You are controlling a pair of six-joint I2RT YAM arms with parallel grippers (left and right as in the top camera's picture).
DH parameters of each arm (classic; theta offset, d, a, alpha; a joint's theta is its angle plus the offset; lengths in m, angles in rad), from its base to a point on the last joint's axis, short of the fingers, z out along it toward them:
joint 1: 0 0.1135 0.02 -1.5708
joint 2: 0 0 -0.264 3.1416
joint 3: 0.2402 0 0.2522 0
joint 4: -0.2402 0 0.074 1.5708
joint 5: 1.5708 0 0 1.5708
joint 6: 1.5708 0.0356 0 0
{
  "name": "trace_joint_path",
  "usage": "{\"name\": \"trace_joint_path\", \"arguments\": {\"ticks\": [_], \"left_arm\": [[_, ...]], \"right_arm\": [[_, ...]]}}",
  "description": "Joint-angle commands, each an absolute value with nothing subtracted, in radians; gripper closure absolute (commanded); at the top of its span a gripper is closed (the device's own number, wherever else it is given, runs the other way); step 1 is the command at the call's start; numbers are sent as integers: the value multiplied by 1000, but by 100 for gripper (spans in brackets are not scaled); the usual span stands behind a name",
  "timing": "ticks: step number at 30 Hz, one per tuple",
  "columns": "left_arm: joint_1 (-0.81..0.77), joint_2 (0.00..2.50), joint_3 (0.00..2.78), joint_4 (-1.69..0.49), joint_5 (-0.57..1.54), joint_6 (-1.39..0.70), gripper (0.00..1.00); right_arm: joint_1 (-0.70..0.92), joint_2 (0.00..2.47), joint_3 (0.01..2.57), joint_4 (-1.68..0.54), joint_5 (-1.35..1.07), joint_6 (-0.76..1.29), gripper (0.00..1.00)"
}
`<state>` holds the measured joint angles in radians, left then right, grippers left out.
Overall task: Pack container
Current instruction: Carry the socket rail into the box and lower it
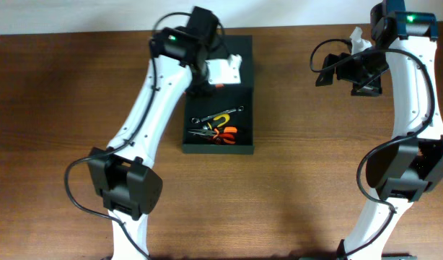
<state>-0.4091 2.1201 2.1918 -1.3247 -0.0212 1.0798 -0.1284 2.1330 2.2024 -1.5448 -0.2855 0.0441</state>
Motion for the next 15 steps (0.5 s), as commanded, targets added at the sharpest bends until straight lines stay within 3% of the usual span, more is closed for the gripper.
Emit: {"name": "trace_joint_path", "arguments": {"ticks": [1,15], "left_arm": [[-420,2147,2203,-1326,5,1206,98],[-423,2361,2196,-1278,75,1205,98]], "right_arm": [[-125,2135,2197,-1548,-277,35,1],[-125,2136,2197,-1549,-277,35,2]]}}
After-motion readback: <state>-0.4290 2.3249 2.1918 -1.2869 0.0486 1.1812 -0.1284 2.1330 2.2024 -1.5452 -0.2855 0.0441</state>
